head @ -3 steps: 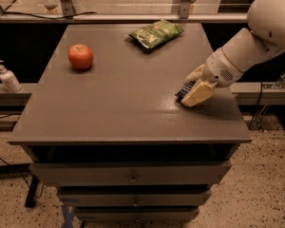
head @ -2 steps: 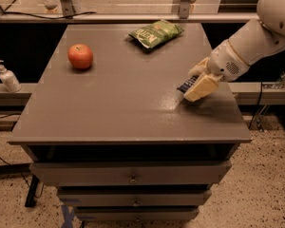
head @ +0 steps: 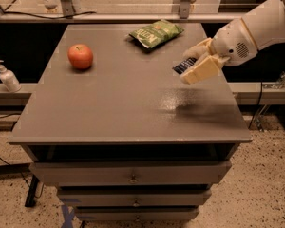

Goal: Pick rxbar blueberry

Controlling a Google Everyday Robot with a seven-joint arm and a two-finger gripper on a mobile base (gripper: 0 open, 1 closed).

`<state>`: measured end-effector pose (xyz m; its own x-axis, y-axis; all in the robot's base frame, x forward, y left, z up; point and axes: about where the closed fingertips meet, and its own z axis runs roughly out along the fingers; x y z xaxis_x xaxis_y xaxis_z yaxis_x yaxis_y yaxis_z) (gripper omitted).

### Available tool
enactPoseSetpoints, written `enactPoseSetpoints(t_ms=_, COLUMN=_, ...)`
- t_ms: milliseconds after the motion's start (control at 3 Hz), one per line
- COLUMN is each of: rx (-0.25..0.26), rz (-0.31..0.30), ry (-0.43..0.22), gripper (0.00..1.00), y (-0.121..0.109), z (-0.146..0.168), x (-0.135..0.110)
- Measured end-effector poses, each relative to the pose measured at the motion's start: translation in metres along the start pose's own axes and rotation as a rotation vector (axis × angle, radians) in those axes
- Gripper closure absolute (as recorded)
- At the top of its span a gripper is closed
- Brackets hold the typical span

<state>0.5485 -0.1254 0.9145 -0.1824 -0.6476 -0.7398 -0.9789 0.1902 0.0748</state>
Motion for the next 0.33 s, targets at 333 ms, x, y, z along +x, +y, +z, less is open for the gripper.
enactPoseSetpoints(t_ms=333, rx=0.0, rz=0.0, ry=0.0, gripper=1.0, y=0.0, z=0.0001, x=0.0)
